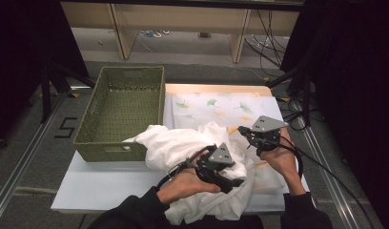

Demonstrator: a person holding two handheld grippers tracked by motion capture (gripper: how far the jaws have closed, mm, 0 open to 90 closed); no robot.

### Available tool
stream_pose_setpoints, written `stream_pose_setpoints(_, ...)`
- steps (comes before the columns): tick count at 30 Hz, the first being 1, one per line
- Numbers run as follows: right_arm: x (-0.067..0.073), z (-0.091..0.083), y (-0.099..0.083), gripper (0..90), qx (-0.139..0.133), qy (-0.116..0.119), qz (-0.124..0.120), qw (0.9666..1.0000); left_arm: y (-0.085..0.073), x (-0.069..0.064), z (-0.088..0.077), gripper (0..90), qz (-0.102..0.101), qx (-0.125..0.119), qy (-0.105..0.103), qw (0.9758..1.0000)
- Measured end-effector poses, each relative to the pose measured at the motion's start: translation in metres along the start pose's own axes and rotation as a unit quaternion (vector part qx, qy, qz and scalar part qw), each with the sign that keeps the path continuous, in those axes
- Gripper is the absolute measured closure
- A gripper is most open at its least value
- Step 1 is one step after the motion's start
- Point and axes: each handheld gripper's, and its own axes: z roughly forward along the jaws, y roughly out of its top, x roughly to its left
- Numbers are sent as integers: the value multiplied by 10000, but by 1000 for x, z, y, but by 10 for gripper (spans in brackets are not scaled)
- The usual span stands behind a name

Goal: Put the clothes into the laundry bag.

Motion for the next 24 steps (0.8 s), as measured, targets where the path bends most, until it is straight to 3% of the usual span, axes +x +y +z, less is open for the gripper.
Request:
stream_pose_setpoints(3, 1, 0, 0, 897, 6, 10, -1, 10000, 9, 16, -37, 275, 8, -325, 544, 9980)
stream_pose_setpoints(4, 1, -1, 1, 897, 11, 21, 0, 10000, 10, 23, -48, 257, -69, -314, 713, 9969)
stream_pose_setpoints(5, 1, -1, 1, 897, 10, 24, 5, 10000, 8, 32, -58, 241, -15, -257, 824, 9963)
stream_pose_setpoints(8, 1, 0, 0, 897, -10, 8, -22, 10000, -5, 54, -74, 184, -268, -282, 1005, 9942)
stream_pose_setpoints(10, 1, 1, 0, 897, 8, 7, -32, 10000, -20, 71, -74, 166, -643, -155, 1084, 9919)
stream_pose_setpoints(11, 2, 1, 0, 897, 23, 18, -16, 10000, -30, 81, -70, 147, -906, 11, 1032, 9905)
stream_pose_setpoints(12, 2, 1, 1, 897, 20, 14, -25, 10000, -37, 88, -65, 159, -1011, 108, 917, 9906)
stream_pose_setpoints(13, 2, 1, 1, 897, 35, 3, 6, 10000, -43, 91, -56, 153, -1221, 105, 827, 9890)
stream_pose_setpoints(14, 3, 1, 0, 897, 47, 4, 27, 10000, -47, 91, -50, 159, -1265, 206, 777, 9887)
stream_pose_setpoints(15, 3, 2, 0, 897, 48, -3, 2, 10000, -50, 91, -41, 184, -1250, 384, 648, 9893)
stream_pose_setpoints(16, 2, 1, 0, 897, 66, 3, 1, 10000, -51, 90, -31, 278, -1257, 534, 420, 9897)
stream_pose_setpoints(18, 2, 1, 0, 897, 63, 7, 0, 10000, -52, 84, -15, 530, -1238, 484, 127, 9910)
stream_pose_setpoints(20, 2, 2, 0, 897, 63, 0, -8, 10000, -49, 75, -1, 682, -1255, 403, -108, 9912)
stream_pose_setpoints(24, 0, 1, 1, 897, -27, -20, -33, 10000, -38, 58, 14, 762, -967, 366, -234, 9944)
